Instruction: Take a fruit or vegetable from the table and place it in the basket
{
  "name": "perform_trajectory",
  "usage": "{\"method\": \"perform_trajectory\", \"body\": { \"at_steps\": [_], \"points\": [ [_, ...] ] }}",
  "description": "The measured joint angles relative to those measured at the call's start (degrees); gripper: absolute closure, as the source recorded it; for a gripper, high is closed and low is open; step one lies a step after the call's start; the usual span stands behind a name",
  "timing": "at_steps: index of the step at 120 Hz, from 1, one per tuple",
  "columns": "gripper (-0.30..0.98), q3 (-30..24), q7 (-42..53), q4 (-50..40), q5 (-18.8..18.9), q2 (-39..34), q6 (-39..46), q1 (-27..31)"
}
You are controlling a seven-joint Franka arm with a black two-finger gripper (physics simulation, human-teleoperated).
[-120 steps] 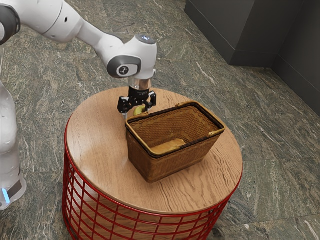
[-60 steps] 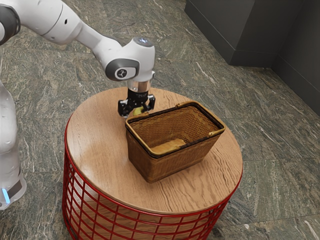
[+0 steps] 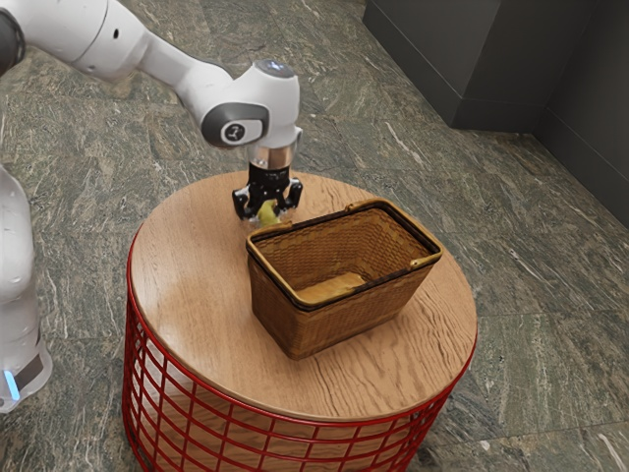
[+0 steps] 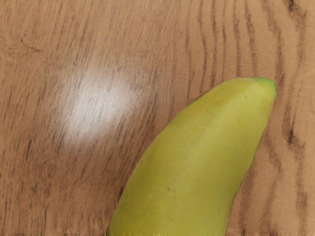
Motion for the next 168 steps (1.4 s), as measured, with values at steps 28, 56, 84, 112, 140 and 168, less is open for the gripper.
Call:
{"method": "perform_trajectory", "body": {
  "at_steps": [28,56,84,112,140,168],
  "points": [
    [0.54,0.0,0.8,3.1,0.3,-7.0,-5.1,0.2],
    [0.54,-0.3,1.6,7.9,1.6,-12.6,-12.1,0.3],
    [0.54,-4.1,2.6,18.6,2.9,-13.3,-18.8,0.1],
    [0.54,-10.4,3.9,19.8,2.6,-13.3,-21.2,0.0],
    [0.54,-15.0,5.0,20.3,1.5,-11.6,-20.8,-0.3],
    [0.53,-19.3,5.8,22.7,0.6,-9.1,-20.0,-0.3]
  ]
}}
